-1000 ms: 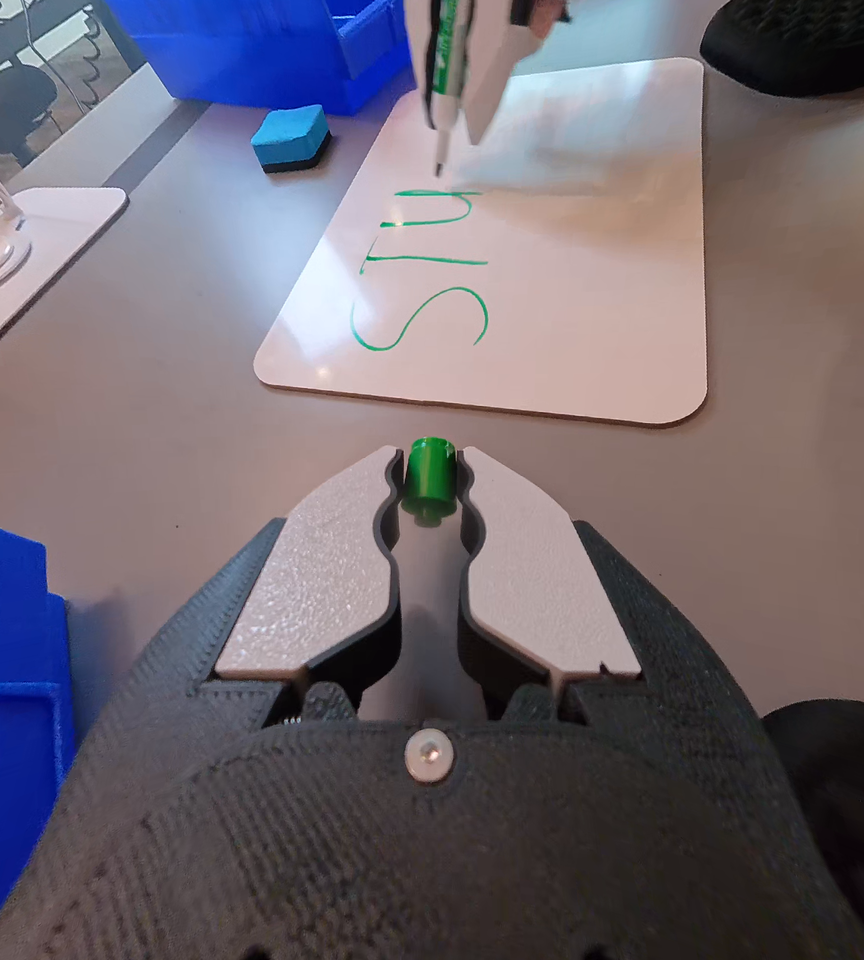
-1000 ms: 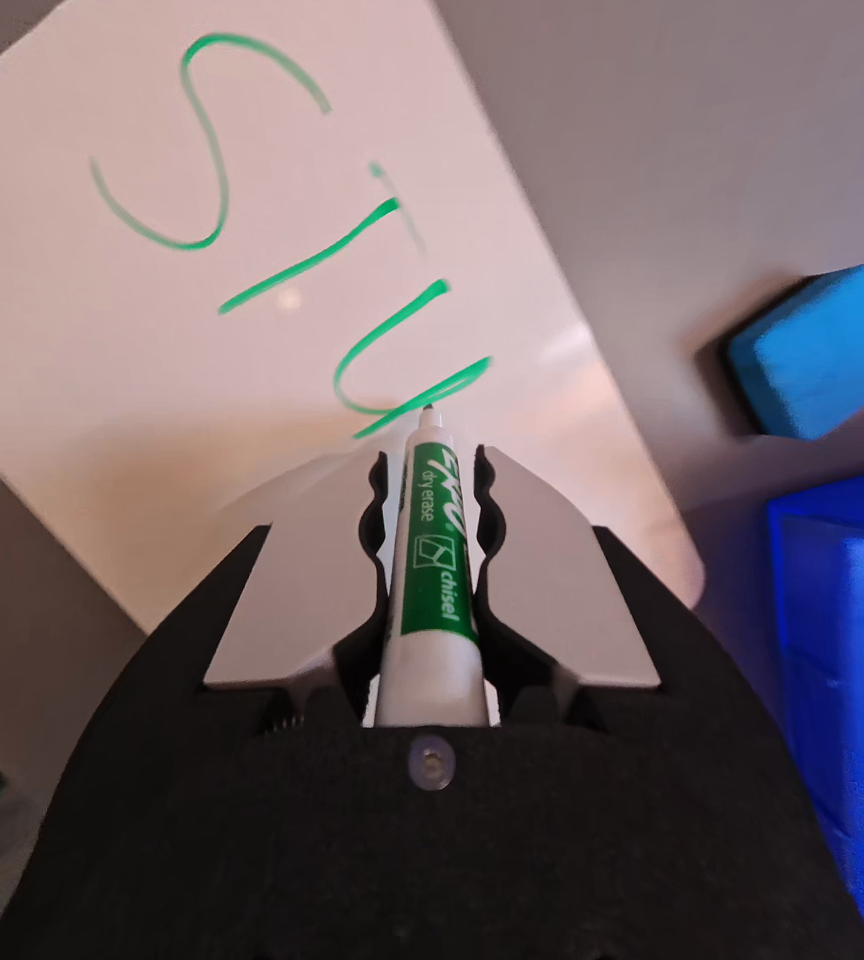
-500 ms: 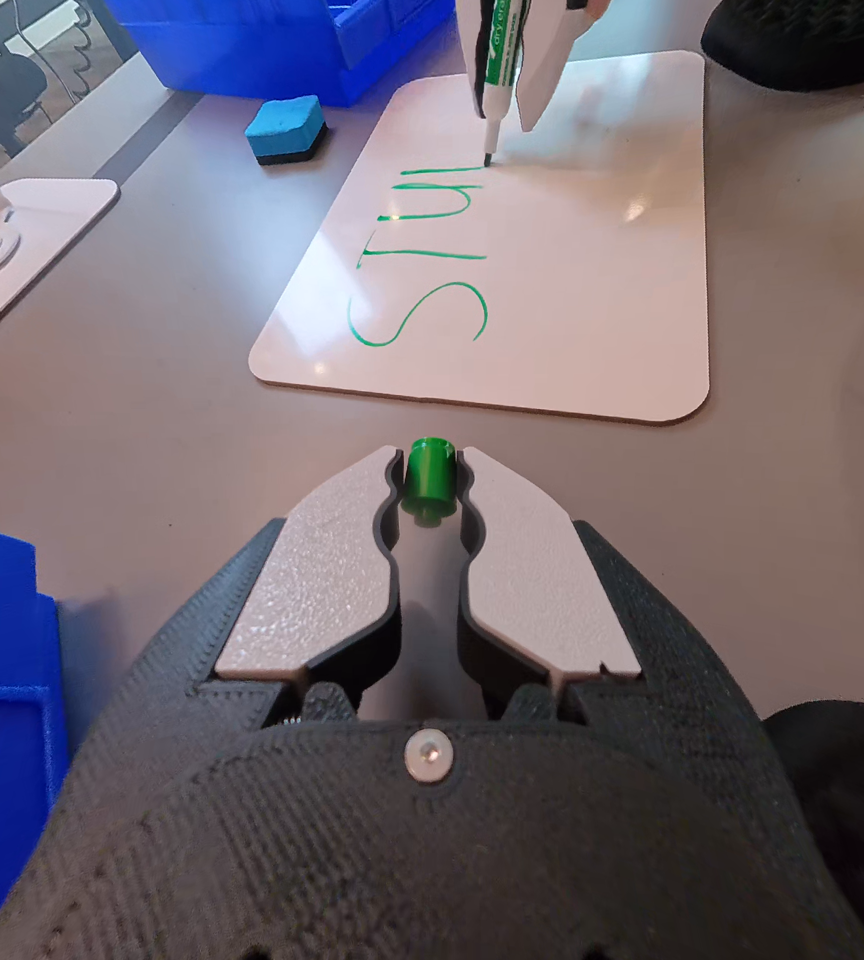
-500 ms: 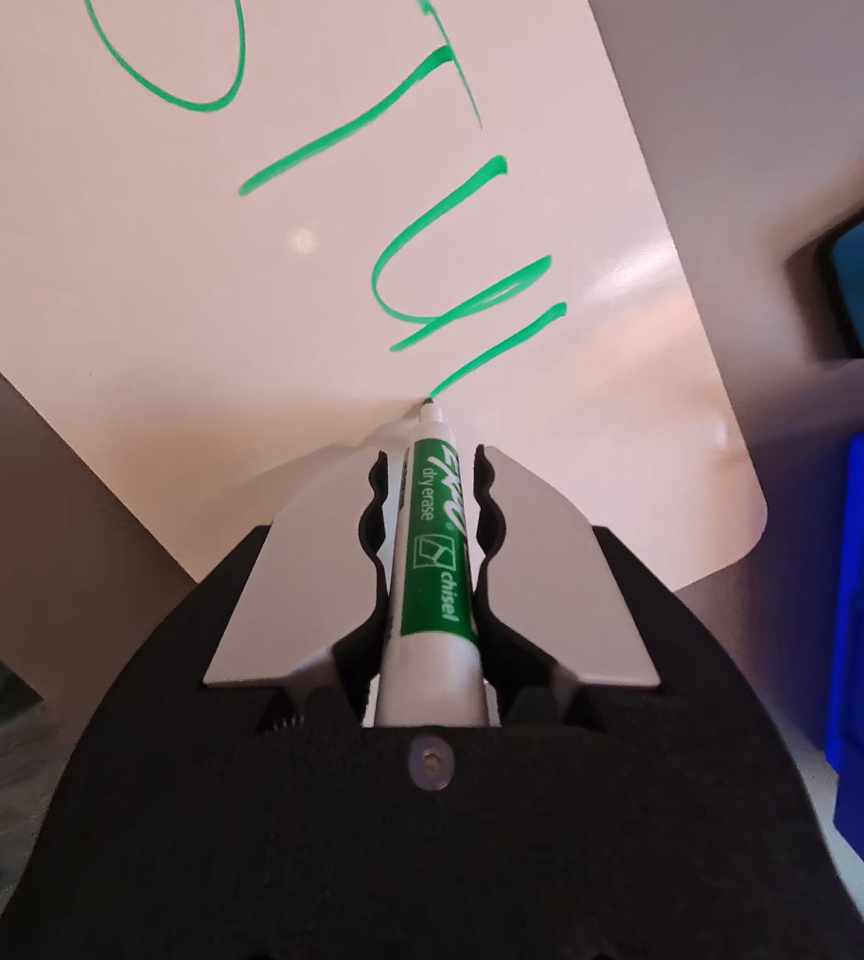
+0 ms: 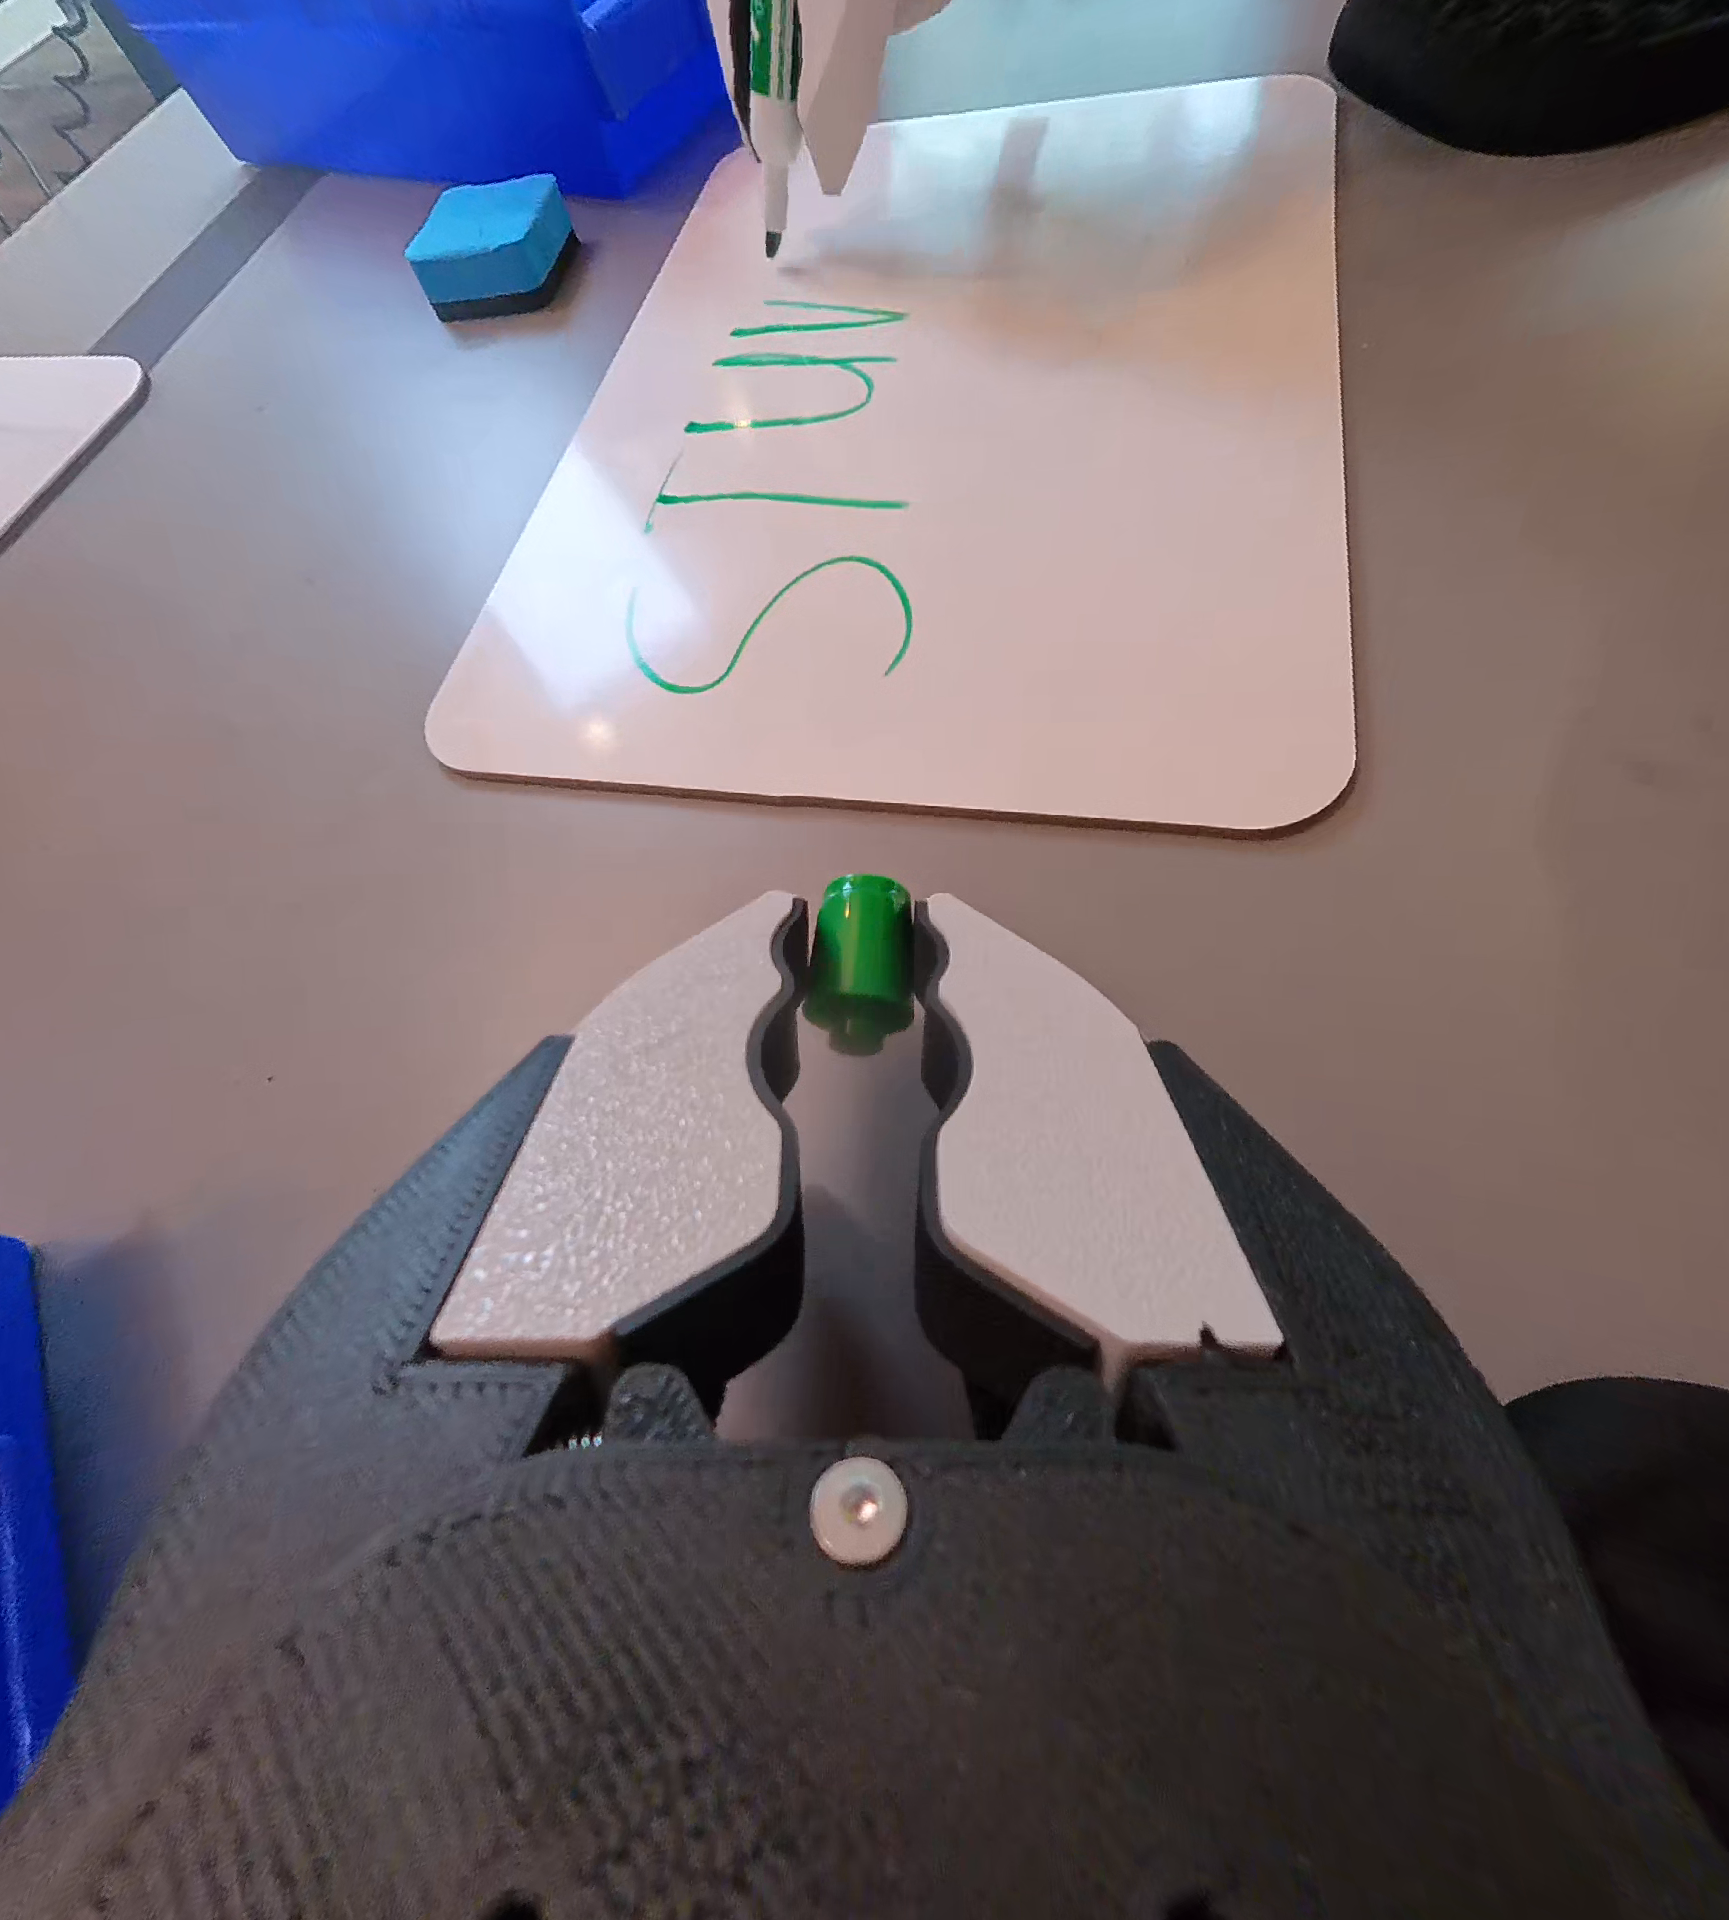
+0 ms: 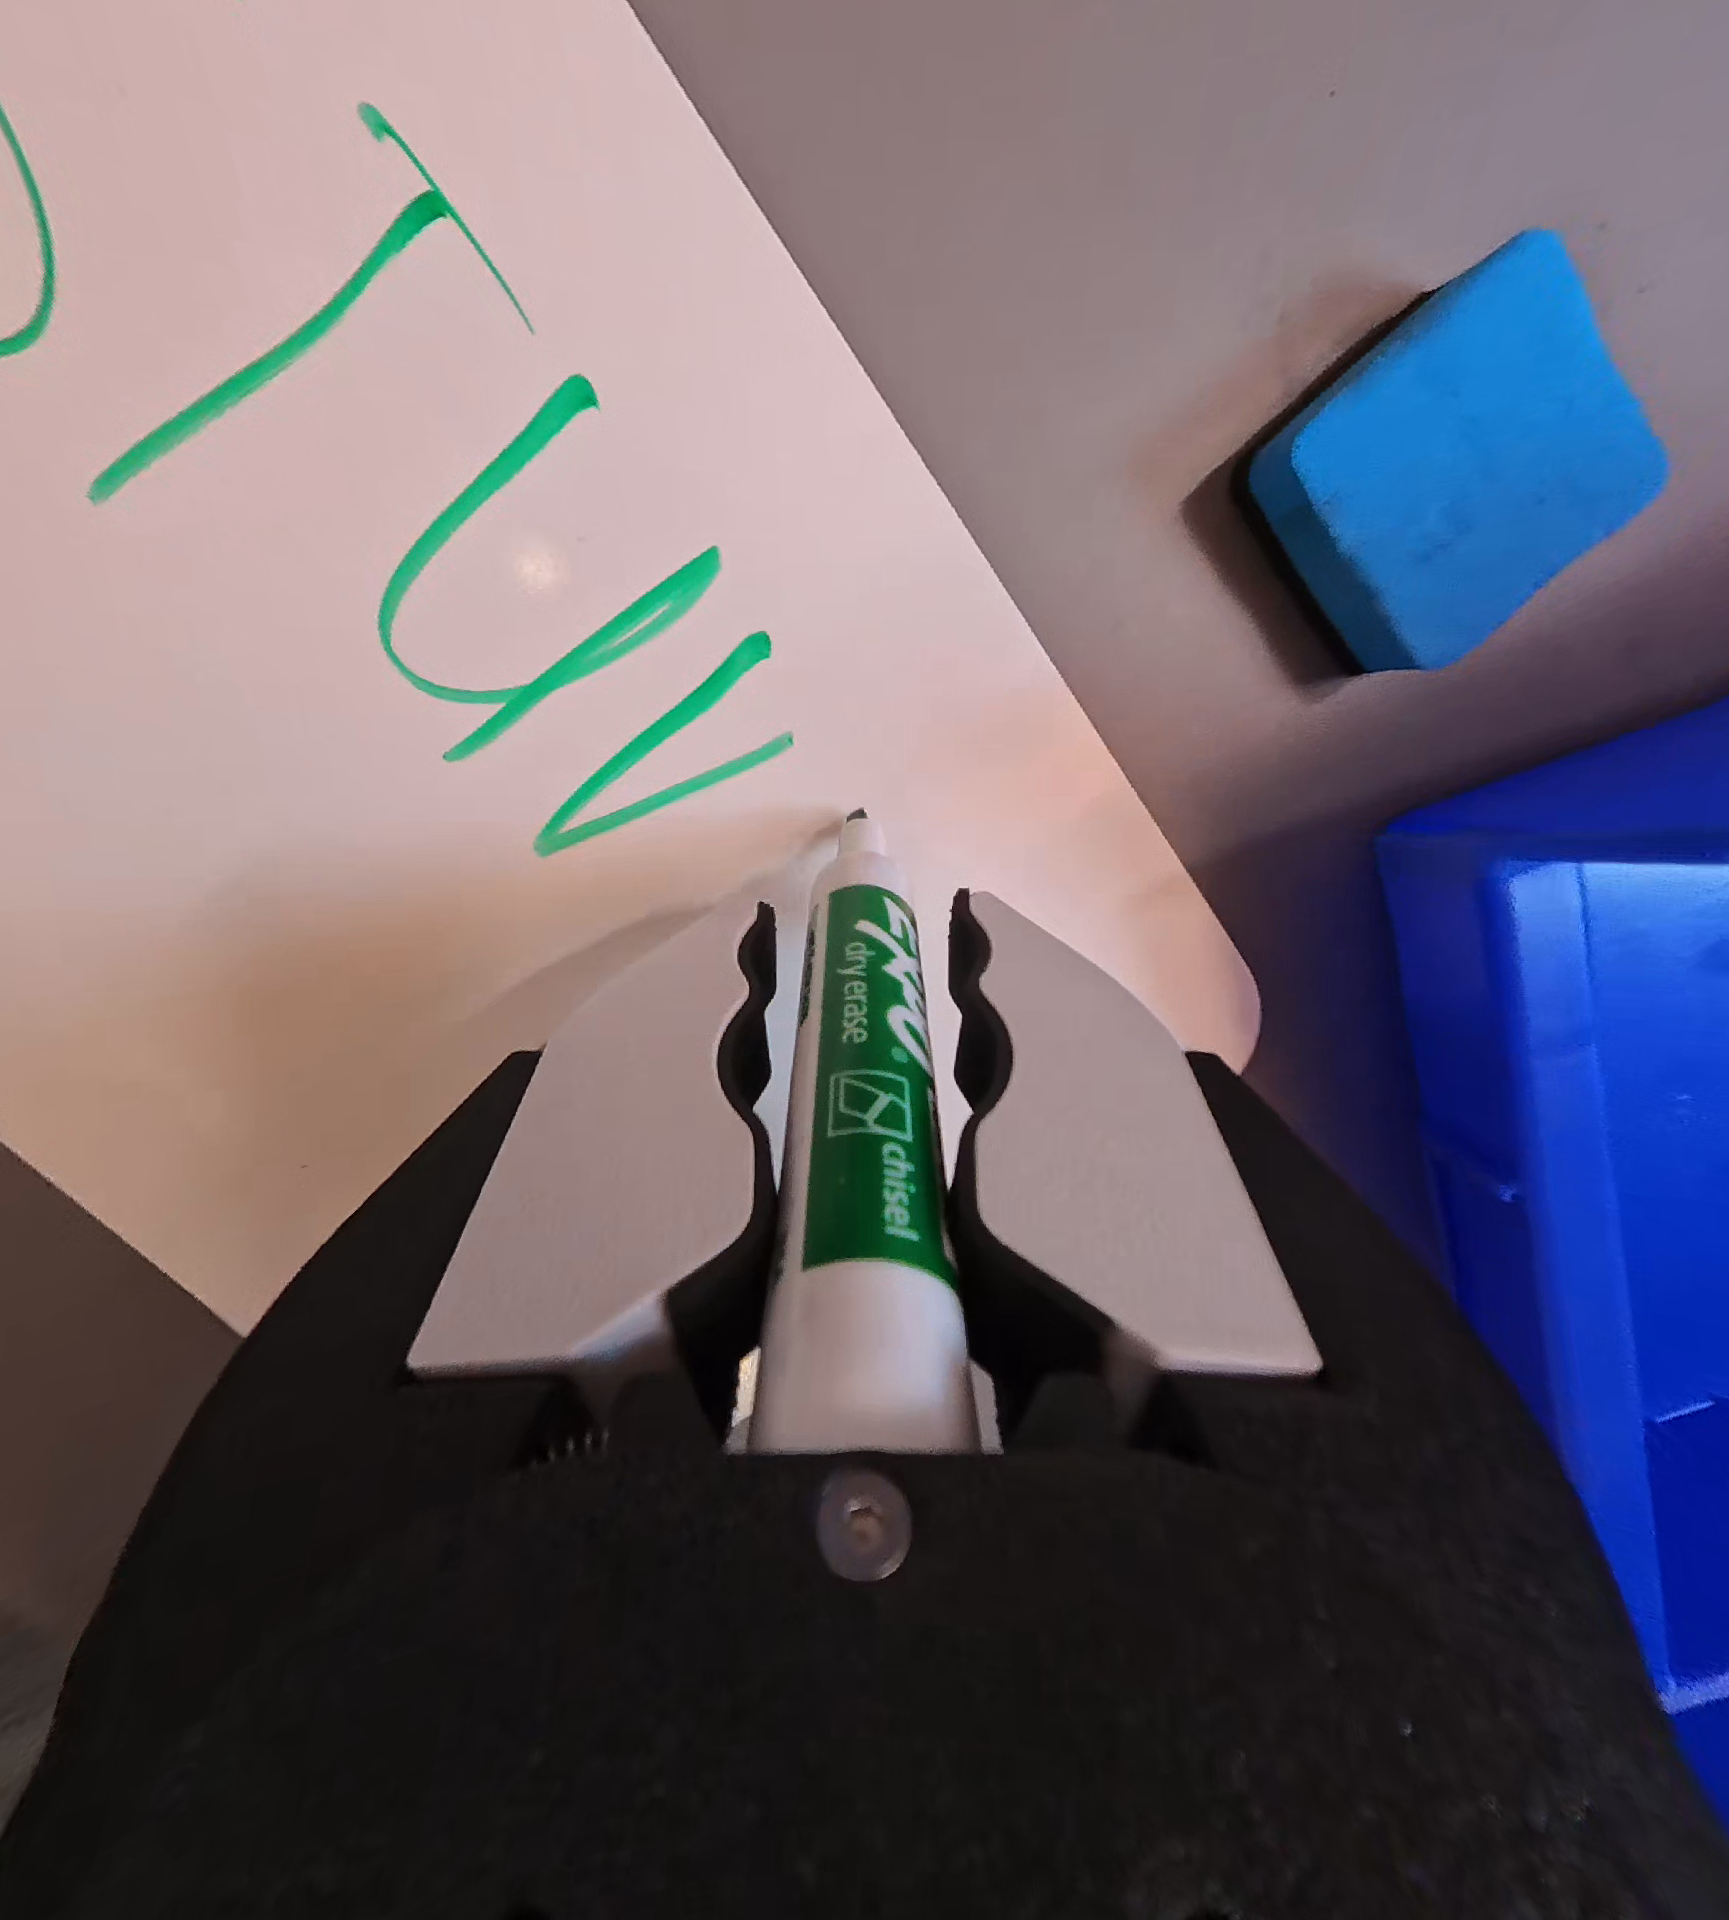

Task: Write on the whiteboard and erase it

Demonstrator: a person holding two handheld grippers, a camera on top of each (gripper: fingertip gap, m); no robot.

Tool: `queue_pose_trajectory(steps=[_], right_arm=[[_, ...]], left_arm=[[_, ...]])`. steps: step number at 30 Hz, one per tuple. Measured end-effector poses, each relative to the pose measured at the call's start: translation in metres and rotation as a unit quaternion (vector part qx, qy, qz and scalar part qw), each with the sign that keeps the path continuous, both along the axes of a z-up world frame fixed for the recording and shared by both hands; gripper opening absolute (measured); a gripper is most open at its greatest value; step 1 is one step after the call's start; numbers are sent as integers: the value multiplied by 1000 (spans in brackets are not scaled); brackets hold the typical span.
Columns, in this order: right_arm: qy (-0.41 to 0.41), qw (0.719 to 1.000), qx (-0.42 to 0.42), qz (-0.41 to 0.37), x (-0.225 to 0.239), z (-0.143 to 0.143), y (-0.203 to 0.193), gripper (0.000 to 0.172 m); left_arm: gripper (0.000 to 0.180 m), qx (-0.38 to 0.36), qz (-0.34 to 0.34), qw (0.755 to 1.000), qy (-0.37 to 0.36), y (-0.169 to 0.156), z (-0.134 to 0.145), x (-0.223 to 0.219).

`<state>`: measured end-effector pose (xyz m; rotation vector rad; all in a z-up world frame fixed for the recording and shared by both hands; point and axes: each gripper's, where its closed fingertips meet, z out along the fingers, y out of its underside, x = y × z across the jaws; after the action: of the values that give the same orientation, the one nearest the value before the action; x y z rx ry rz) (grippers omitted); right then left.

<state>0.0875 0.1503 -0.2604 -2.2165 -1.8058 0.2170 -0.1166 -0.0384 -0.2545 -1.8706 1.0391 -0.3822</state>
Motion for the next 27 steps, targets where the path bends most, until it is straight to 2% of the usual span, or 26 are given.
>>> queue_pose_trajectory(steps=[7, 13, 20, 24, 27], right_arm=[[-37, 998, -41, 33, 23, -3, -47, 34], [-30, 1000, -1, -8, 17, -4, 6, 34], [-47, 998, -43, 10, 43, -3, -34, 34], [-44, 999, -4, -18, 42, -3, 6, 34], [-32, 999, -6, -32, 45, -1, 15, 34]], left_arm=[[19, 0, 2, 1000, -1, 2, 1, -2], [19, -2, -2, 1000, 2, 0, -1, 0], [19, -10, -3, 1000, -1, 1, -4, 1], [19, -5, -6, 1000, 6, -3, -5, 5], [19, -1, -4, 1000, 10, -3, -5, 5]])
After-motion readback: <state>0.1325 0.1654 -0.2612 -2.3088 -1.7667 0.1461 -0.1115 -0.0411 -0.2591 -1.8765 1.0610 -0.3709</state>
